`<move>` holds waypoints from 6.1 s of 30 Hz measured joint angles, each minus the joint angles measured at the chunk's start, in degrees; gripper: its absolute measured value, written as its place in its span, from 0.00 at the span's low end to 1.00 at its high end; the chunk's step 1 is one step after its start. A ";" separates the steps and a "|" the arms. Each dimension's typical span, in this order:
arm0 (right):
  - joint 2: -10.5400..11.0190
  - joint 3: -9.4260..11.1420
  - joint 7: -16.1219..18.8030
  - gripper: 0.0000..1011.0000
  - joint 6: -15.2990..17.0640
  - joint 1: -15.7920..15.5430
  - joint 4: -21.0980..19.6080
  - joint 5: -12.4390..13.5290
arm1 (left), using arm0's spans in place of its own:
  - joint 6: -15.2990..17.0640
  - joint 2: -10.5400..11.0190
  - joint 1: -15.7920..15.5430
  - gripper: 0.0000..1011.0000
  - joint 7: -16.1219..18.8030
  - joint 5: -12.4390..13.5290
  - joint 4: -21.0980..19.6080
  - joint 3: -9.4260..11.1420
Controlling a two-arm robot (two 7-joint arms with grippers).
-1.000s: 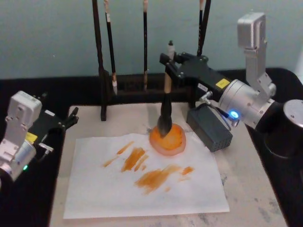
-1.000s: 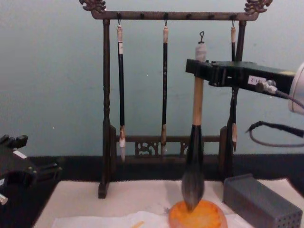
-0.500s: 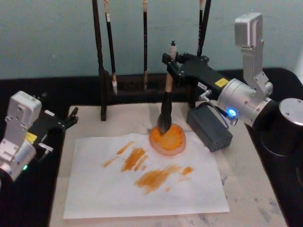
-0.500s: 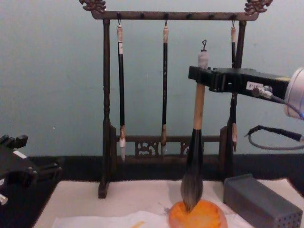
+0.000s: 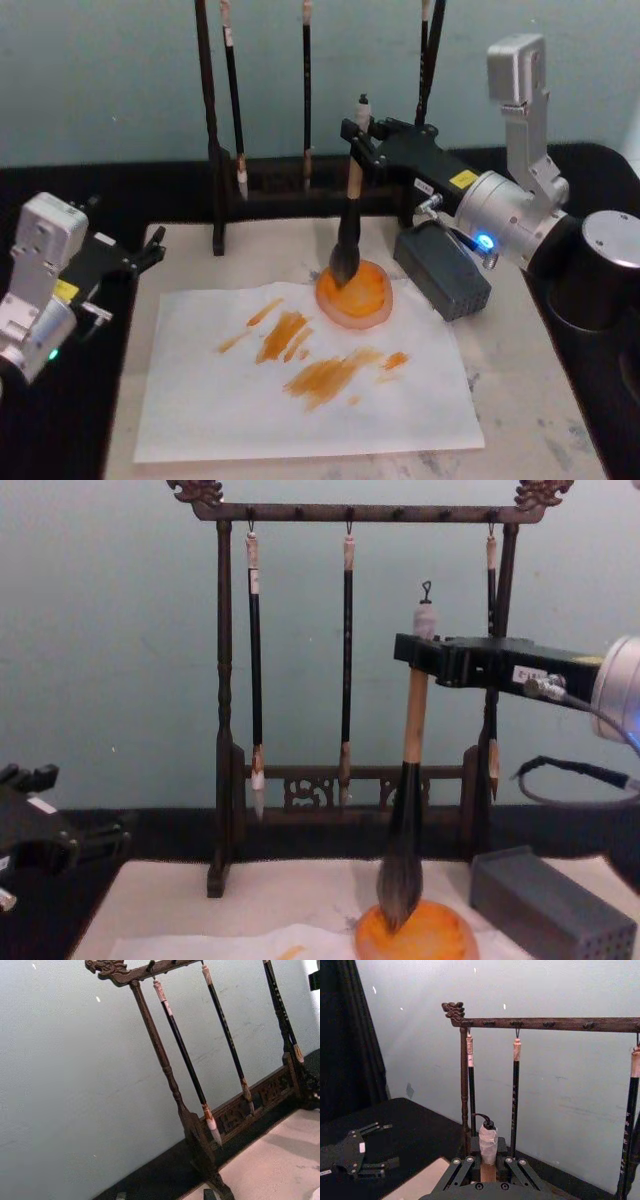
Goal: Pick up the brush from the inkstone, write on the paper, then place the brush back to its original position.
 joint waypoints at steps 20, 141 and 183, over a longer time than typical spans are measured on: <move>0.50 2.26 -1.48 0.19 0.64 -1.84 0.09 0.39 | 0.00 0.00 0.00 0.99 0.00 0.00 0.00 0.00; -2.66 10.81 -9.78 0.99 5.69 -5.48 6.24 4.50 | 0.00 0.00 0.00 0.99 0.00 0.00 0.00 0.00; -0.46 15.31 -12.71 0.99 6.48 -10.83 1.75 7.08 | 0.00 0.00 0.00 0.99 0.00 0.00 0.00 0.00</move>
